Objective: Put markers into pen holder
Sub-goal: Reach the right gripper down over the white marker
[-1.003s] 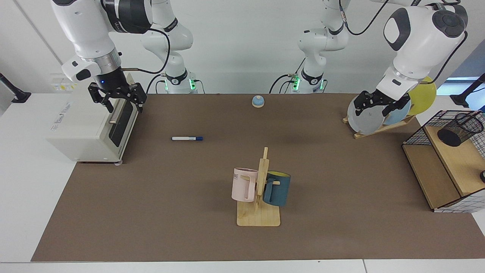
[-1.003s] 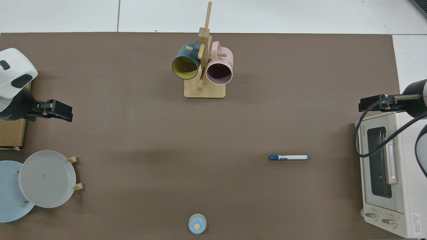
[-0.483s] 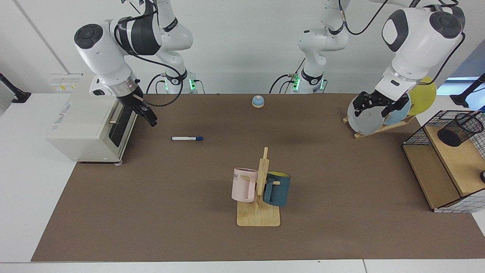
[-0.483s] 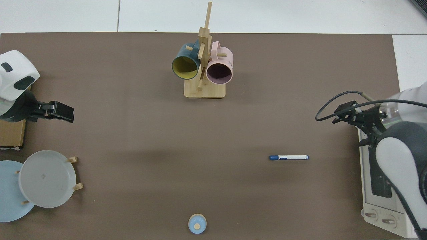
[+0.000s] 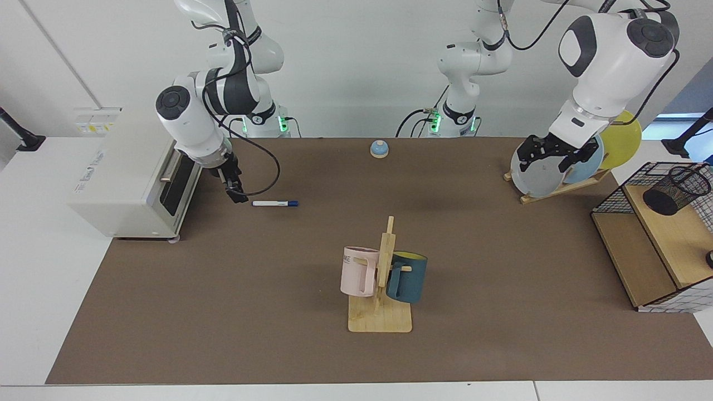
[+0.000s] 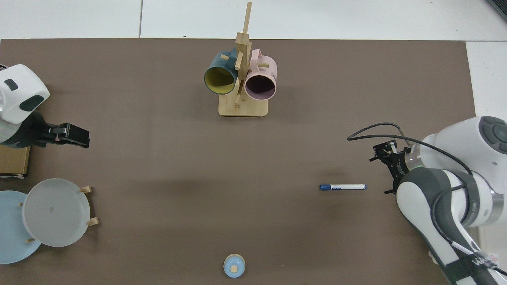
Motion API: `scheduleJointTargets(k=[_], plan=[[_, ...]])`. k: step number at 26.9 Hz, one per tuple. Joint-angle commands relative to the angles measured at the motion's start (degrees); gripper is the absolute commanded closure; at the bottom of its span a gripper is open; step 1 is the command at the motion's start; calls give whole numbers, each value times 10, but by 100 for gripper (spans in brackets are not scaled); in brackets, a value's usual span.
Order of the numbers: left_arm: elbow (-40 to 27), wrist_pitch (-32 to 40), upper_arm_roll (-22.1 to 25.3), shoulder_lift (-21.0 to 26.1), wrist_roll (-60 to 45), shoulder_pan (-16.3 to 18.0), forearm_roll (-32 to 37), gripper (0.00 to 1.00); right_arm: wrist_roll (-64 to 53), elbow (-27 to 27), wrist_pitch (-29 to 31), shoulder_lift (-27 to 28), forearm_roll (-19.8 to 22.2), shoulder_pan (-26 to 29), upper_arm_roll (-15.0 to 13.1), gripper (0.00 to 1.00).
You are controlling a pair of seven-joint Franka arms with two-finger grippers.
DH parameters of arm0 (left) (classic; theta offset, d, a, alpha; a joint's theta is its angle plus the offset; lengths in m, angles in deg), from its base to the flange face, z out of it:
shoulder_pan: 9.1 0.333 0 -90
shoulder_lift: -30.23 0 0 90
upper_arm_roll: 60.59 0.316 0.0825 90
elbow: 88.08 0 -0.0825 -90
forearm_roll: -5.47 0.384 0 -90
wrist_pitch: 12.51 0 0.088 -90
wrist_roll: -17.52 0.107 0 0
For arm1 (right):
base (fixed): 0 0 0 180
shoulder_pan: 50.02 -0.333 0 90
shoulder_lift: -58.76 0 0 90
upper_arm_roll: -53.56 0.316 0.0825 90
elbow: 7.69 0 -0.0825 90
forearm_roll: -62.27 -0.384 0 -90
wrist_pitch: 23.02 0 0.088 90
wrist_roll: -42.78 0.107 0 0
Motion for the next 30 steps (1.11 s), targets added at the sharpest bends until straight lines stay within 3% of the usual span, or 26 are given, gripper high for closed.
scheduleJointTargets(k=[1, 13, 30], plan=[[-34, -23, -8, -26, -2, 8, 9, 0, 48, -24, 31, 6, -24, -10, 1, 0], [-47, -28, -8, -31, -2, 8, 9, 0, 43, -59, 102, 49, -65, -3, 0, 0], [-57, -28, -8, -39, -6, 7, 9, 0, 31, -71, 133, 88, -66, -3, 1, 0]])
